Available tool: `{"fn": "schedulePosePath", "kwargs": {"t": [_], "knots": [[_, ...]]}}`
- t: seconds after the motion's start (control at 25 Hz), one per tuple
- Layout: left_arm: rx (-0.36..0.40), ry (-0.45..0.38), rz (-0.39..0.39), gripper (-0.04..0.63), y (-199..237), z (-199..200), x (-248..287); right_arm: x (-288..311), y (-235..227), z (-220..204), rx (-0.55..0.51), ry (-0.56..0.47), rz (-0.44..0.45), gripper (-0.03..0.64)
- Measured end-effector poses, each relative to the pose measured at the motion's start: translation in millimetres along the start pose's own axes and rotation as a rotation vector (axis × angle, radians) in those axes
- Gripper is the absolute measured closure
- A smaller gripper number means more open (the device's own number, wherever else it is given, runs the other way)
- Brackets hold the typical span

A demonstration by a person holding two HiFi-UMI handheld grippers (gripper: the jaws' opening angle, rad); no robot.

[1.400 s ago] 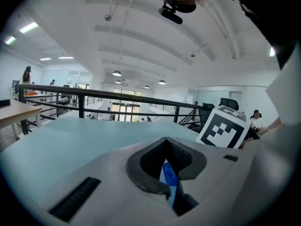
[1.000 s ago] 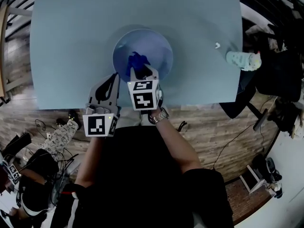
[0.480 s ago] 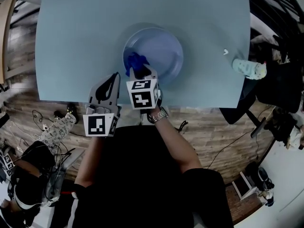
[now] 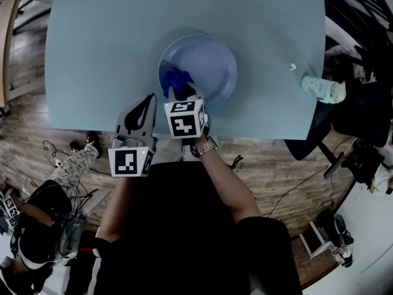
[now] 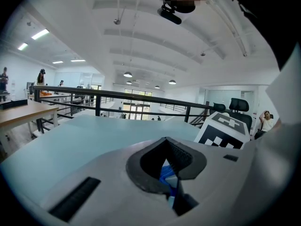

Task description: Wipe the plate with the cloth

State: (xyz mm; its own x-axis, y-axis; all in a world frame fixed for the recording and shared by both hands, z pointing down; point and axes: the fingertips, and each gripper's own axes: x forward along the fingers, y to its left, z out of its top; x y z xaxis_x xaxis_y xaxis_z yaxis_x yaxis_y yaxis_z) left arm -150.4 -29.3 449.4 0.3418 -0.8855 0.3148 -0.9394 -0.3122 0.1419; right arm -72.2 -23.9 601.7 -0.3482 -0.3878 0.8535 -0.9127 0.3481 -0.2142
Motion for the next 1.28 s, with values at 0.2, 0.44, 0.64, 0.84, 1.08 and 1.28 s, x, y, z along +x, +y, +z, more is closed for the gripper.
{"fn": "schedulePosePath", "kwargs": {"t": [0.2, 0.44, 0.64, 0.84, 1.08, 1.28], "knots": [[0.002, 0.015, -0.005, 0.595, -6.0, -2.8, 4.3, 0.1, -6.2, -5.6, 0.000, 0.017, -0.001, 0.497], [0.006, 0.019, -0.030, 0.595, -20.3, -1.2, 14.0, -2.6, -19.2, -10.2, 0.006, 0.021, -0.010, 0.497], [0.014, 0.022, -0.057, 0.595, -31.9, -2.5, 21.3, -6.1, -32.4, -13.4, 0.020, 0.023, -0.020, 0.497], [0.019, 0.022, -0.082, 0.595, -42.5, -0.9, 28.2, -11.8, -49.4, -14.7, 0.036, 0.023, -0.044, 0.497], [0.029, 0.023, -0.110, 0.595, -54.4, -0.5, 37.2, -17.6, -71.7, -20.1, 0.058, 0.027, -0.080, 0.497], [0.030, 0.021, -0.132, 0.595, -62.9, 0.2, 44.0, -22.5, -89.2, -20.3, 0.071, 0.034, -0.104, 0.497]]}}
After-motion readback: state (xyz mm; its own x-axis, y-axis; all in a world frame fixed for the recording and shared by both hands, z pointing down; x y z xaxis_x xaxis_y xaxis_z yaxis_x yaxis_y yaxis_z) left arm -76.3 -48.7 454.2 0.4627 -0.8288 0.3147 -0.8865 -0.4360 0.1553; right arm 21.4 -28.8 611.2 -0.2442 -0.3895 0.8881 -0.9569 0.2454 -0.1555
